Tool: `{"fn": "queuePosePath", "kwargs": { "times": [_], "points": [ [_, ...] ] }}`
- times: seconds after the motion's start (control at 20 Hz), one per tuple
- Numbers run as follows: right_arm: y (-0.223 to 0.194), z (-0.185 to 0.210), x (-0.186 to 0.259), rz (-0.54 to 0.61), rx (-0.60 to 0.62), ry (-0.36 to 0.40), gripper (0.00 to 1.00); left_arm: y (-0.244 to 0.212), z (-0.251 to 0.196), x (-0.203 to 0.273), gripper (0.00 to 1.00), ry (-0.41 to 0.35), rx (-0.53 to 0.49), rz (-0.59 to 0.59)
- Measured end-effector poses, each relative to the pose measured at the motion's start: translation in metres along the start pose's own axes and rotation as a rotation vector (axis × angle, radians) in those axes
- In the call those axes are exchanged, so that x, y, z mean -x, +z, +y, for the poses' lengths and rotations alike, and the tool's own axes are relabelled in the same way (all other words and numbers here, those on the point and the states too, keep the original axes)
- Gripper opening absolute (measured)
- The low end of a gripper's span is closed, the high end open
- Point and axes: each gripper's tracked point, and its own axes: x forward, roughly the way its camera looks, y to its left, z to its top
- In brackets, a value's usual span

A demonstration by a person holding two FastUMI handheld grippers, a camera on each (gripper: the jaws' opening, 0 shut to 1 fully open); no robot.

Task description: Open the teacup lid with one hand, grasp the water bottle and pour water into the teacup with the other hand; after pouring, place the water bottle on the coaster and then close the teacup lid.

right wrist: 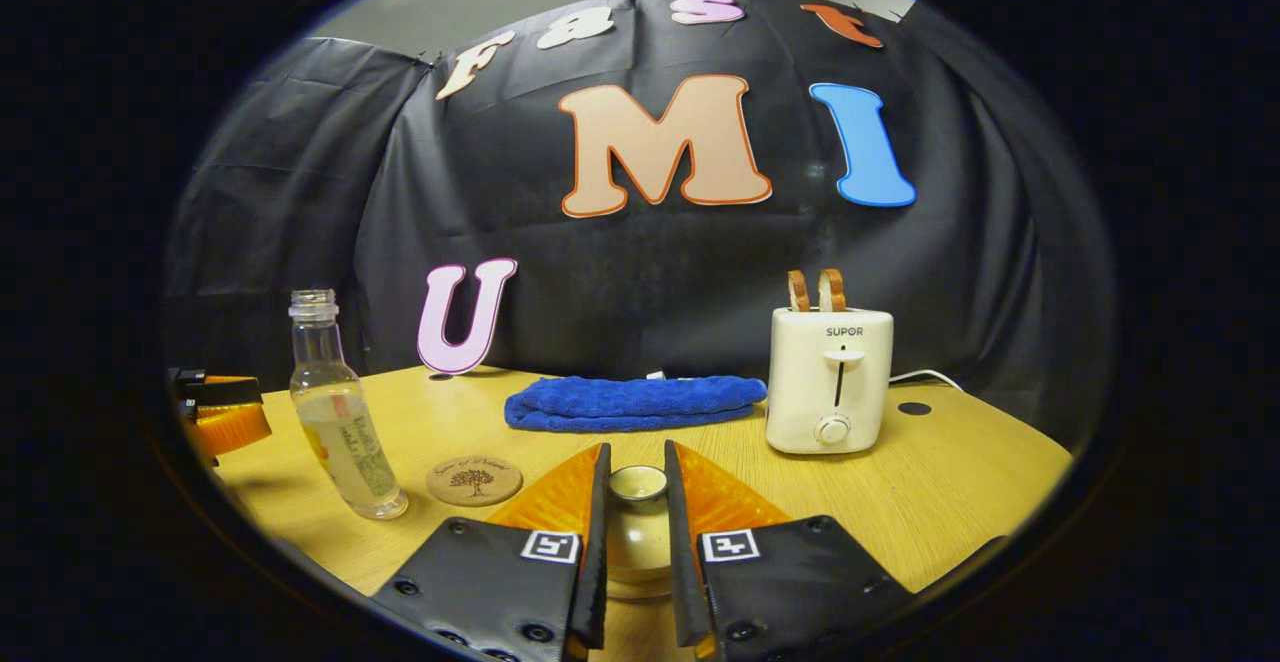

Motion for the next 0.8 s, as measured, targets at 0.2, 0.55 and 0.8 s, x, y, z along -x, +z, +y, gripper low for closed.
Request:
{"fn": "queuePosePath", "kwargs": {
  "times": [0.2,0.55,0.8],
  "points": [
    [0.004,-0.004,0.024,-0.027,0.0,-0.018,0.3,0.0,-0.005,-0.002,0.95,-0.028,0.001,0.0],
    [0.007,-0.025,0.081,-0.046,-0.001,-0.075,0.3,-0.001,-0.025,-0.018,0.95,-0.099,-0.003,0.009],
    [0.007,-0.044,0.101,-0.05,0.001,-0.121,0.31,-0.01,-0.039,-0.036,0.95,-0.138,-0.044,0.061]
  ]
}}
